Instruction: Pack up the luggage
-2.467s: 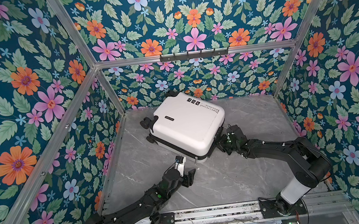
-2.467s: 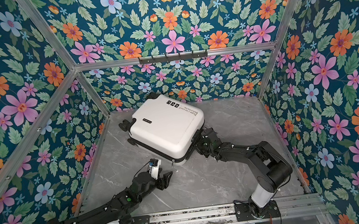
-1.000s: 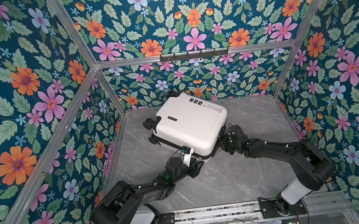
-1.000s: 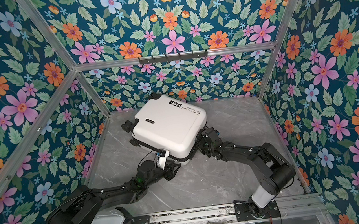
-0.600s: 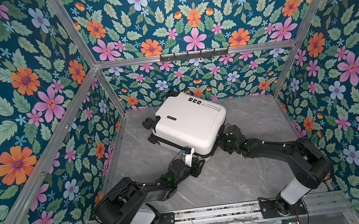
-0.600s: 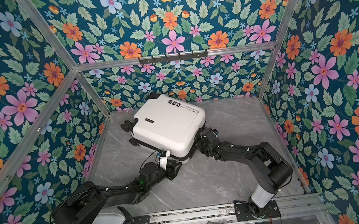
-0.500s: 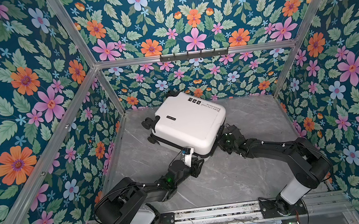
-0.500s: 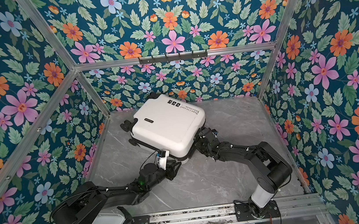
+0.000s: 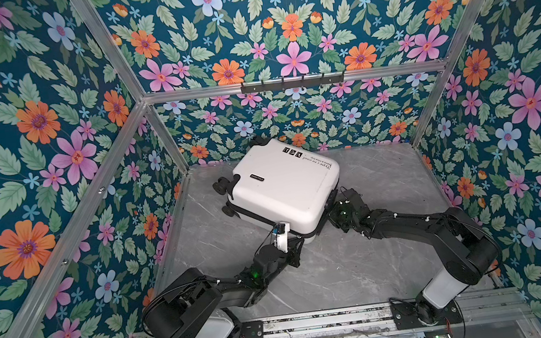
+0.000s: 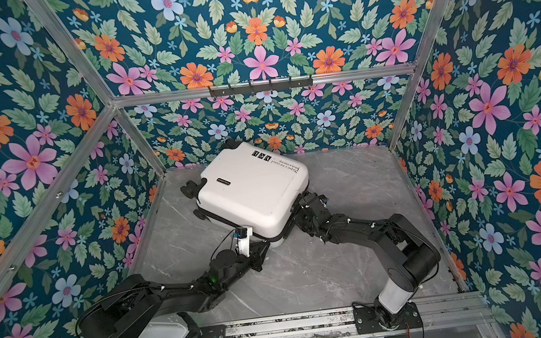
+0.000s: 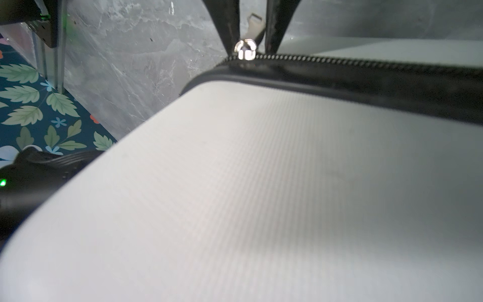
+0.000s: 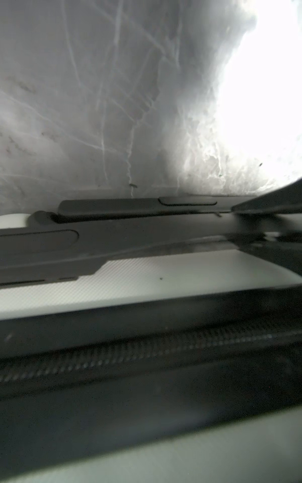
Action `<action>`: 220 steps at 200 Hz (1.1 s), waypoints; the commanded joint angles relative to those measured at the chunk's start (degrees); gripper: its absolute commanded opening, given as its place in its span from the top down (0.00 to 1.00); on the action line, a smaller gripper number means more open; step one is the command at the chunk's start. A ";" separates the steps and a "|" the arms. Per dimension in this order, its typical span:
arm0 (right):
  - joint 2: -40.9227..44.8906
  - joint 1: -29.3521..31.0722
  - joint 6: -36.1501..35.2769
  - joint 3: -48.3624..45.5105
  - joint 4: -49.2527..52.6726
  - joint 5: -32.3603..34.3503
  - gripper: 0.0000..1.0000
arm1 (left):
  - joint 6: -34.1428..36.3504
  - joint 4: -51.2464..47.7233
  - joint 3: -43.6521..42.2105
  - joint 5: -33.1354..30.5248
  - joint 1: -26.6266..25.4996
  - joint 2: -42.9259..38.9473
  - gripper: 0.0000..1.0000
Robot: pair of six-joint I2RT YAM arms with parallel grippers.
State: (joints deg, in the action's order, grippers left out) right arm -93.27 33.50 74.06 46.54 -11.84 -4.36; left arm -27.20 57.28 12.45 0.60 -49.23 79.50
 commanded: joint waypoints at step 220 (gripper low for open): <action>-4.44 9.98 8.77 3.16 -9.13 -4.10 1.00 | 3.23 -7.89 8.45 -10.65 -9.30 -6.96 1.00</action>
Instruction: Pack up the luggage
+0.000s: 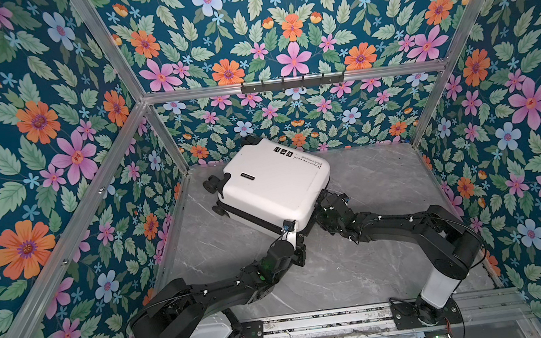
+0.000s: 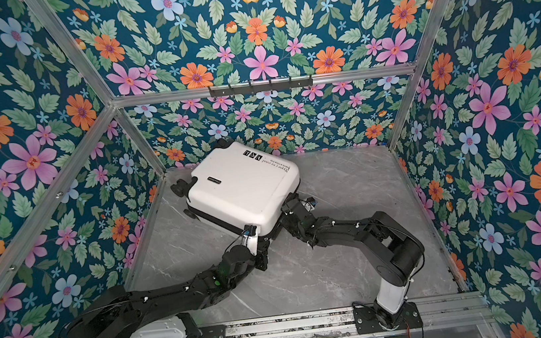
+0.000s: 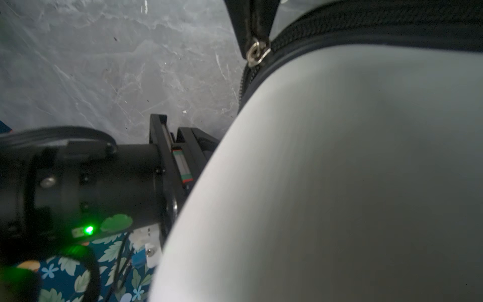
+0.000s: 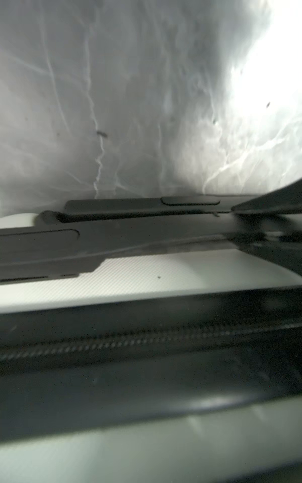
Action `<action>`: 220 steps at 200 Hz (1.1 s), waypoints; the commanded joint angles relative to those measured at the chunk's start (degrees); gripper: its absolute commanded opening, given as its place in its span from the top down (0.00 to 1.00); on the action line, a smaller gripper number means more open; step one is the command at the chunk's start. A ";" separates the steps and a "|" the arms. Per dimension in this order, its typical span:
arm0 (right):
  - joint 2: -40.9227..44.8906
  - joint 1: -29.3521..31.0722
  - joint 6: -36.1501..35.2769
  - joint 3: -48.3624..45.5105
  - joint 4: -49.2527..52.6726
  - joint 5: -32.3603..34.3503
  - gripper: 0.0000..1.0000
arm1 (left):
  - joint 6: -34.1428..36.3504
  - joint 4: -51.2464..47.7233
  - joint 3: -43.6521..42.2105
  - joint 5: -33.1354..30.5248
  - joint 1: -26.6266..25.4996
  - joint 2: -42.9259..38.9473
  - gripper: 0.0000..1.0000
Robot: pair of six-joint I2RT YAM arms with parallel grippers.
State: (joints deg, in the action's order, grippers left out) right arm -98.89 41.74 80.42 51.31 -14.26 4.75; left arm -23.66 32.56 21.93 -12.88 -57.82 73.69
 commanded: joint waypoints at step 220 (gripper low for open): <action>-6.08 -15.90 -16.34 16.39 -7.21 -40.12 0.22 | -45.69 -74.57 1.43 -42.83 0.68 -42.58 1.00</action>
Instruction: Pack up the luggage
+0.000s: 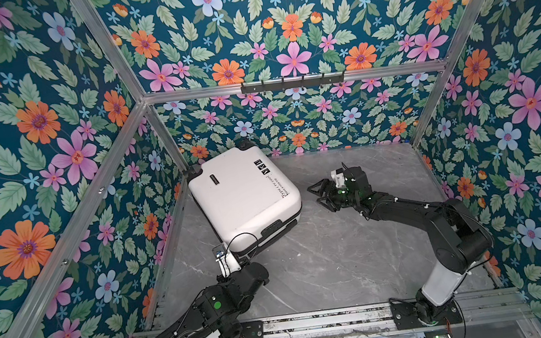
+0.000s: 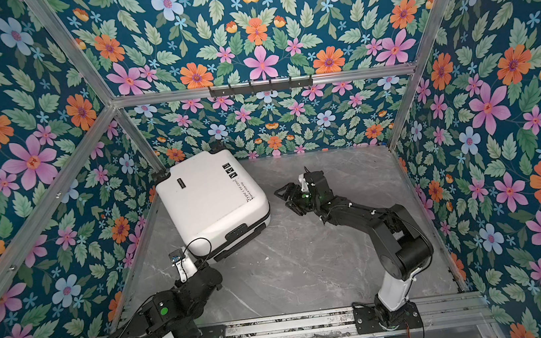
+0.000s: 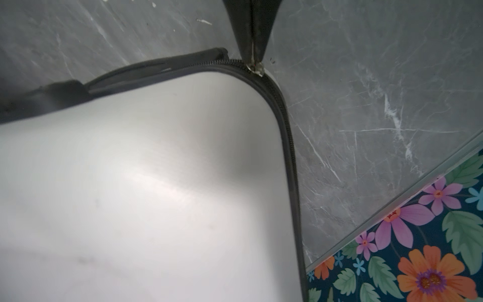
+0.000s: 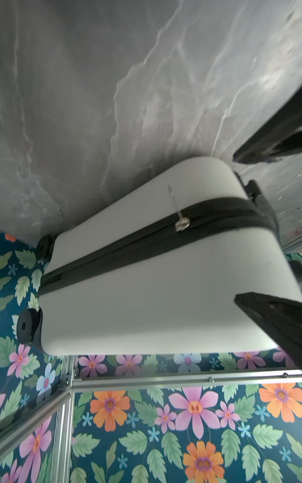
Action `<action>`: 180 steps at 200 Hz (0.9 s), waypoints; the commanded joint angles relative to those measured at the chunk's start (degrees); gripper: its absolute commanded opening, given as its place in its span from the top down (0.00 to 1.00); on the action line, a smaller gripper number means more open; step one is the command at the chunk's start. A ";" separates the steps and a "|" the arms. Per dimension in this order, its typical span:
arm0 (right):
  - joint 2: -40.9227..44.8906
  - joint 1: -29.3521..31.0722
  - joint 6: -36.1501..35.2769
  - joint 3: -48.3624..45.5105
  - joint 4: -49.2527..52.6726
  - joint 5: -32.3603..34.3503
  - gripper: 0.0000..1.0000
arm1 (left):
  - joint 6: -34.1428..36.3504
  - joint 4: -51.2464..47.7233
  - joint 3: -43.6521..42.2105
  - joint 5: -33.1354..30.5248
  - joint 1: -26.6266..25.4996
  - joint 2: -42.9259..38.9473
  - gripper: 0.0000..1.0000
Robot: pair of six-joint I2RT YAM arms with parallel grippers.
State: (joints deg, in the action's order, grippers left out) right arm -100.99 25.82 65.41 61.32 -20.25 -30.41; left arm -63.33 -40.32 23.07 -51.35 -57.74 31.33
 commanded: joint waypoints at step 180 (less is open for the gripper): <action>-23.71 0.02 -10.48 38.46 10.99 -9.35 0.19 | 4.49 8.70 0.23 4.49 2.45 4.62 1.00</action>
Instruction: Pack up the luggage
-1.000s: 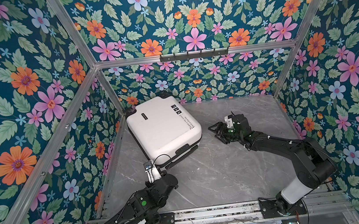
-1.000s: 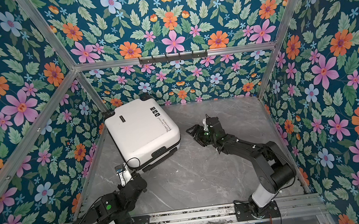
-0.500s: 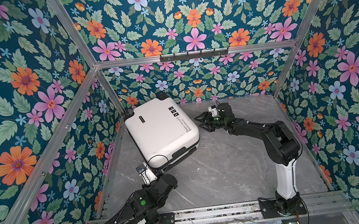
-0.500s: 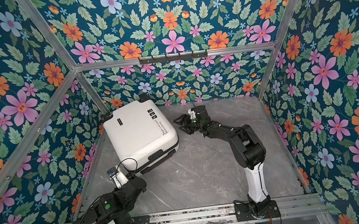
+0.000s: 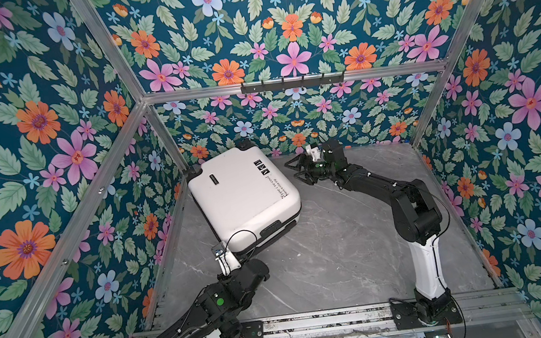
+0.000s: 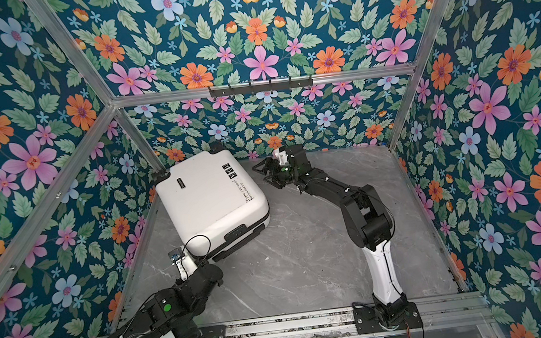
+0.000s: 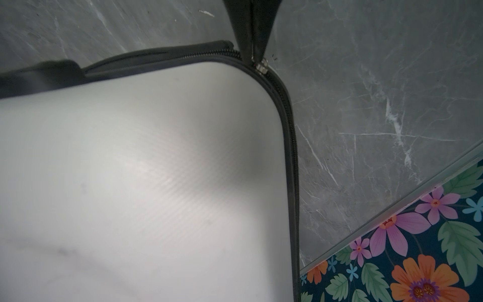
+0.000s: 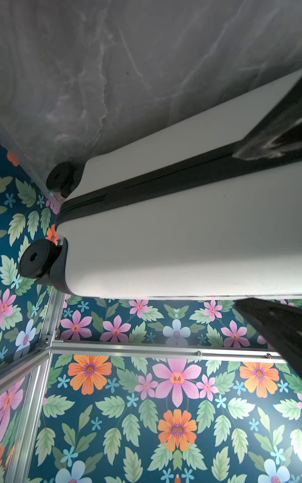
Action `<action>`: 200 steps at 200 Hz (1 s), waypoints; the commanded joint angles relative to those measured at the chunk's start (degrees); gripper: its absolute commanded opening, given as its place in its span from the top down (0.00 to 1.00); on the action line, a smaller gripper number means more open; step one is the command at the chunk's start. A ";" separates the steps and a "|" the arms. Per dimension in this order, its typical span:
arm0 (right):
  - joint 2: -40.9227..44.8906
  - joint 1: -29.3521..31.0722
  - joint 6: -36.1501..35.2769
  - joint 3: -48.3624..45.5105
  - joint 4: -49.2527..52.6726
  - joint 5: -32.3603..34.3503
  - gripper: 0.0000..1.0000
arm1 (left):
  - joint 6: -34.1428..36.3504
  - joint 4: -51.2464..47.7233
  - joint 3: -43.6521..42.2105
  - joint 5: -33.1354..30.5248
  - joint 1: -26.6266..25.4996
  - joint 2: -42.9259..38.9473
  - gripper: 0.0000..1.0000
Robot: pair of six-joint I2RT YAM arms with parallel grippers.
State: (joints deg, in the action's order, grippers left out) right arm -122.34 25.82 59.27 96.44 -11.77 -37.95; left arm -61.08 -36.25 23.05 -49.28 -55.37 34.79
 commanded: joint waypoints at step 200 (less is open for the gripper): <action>22.52 -8.38 -7.21 -32.55 -7.48 -4.98 0.33 | 42.78 38.15 13.49 27.45 -13.93 29.09 1.00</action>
State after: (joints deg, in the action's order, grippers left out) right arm -104.07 18.46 53.82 68.53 -20.88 -39.83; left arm -20.78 -8.64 35.20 -26.20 -65.84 61.36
